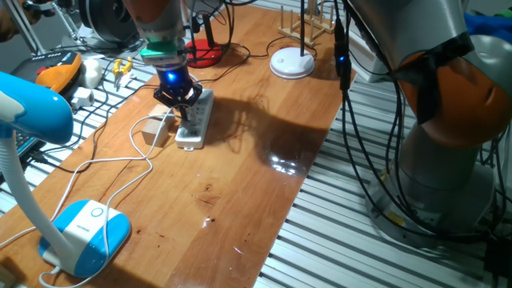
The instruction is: Plug in the power cord of the desk lamp, turn on the socket, and light up the desk lamp
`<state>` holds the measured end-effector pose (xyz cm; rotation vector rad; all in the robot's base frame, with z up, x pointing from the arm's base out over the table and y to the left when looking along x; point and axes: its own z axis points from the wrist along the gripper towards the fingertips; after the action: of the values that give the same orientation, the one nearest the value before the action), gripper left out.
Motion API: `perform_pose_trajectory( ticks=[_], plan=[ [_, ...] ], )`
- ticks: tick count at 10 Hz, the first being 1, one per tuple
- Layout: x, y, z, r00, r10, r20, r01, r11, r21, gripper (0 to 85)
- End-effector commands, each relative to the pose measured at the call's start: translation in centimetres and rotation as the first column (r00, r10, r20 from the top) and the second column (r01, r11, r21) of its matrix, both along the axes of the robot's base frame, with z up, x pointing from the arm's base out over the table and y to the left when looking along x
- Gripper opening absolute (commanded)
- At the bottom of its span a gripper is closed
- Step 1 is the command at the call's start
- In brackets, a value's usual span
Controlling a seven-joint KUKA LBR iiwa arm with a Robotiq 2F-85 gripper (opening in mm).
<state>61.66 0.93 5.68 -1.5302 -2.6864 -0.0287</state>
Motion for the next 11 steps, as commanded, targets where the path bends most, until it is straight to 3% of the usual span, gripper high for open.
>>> perform_pose_trajectory(
  ticks=[1,7,9,11],
  plan=[
    [-0.14,0.1,-0.18,1.0,0.0,0.005,0.0,1.0,-0.004,0.0],
    [-0.32,0.25,-0.32,1.0,0.006,0.016,-0.005,1.0,-0.01,0.0],
    [-0.39,0.28,-0.35,0.999,0.023,0.047,-0.021,0.999,-0.05,0.0],
    [-0.4,0.35,-0.36,0.997,0.034,0.066,-0.029,0.997,-0.069,0.0]
  ],
)
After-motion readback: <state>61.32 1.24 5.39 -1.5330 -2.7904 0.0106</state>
